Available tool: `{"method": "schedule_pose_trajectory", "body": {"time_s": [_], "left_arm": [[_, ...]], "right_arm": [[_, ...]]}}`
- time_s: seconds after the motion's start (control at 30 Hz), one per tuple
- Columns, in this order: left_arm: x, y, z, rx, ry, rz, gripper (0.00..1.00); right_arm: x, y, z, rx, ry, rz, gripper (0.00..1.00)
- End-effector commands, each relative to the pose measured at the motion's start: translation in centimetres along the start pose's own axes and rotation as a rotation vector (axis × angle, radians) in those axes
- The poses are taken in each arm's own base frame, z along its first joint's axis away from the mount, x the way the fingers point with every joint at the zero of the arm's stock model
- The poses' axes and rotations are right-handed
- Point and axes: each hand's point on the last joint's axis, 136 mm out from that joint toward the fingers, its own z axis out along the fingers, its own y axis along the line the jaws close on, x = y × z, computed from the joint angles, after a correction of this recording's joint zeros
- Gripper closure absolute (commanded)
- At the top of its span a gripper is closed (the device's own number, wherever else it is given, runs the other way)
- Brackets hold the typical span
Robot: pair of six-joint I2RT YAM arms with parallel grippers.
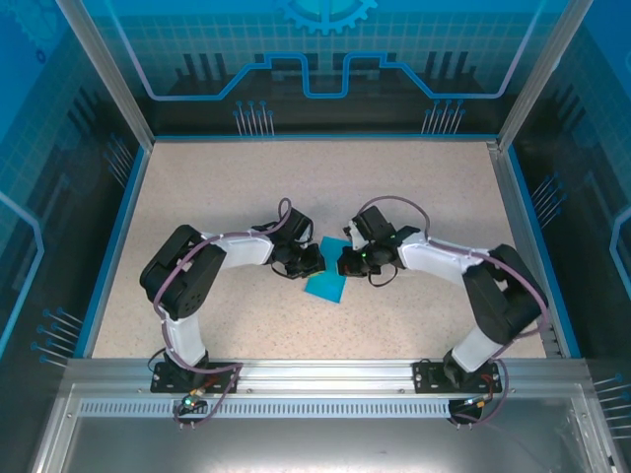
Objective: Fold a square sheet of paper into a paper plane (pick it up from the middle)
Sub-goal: Fold the triangle a second time at the center of the table.
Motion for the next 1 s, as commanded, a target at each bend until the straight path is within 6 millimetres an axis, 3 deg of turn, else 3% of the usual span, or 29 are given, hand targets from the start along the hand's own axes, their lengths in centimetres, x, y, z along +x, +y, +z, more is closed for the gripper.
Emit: {"method": "schedule_pose_trajectory", "body": {"time_s": [0.0,0.17,0.3,0.73,0.97], "left_arm": [[1.4,3.0,1.1,-0.083,0.039,-0.055,0.87],[1.6,3.3,1.1,-0.097,0.047,-0.065,0.87],[1.7,3.4,1.1,-0.103,0.049,-0.070,0.87],[2.0,3.6,1.2,-0.113,0.060,-0.077,0.87],[2.0,3.8,1.3,-0.120,0.062,-0.082,0.88]], "right_arm": [[2.2,0.2,-0.2,0.056,0.023,0.005,0.97],[4.2,1.7,1.6,0.086,0.067,-0.023,0.97],[4.8,1.5,3.2,0.115,0.097,-0.021,0.98],[3.0,1.0,4.7,0.159,0.089,-0.021,0.98],[3.3,-0.3,5.1,0.198,0.113,0.005,0.98]]}}
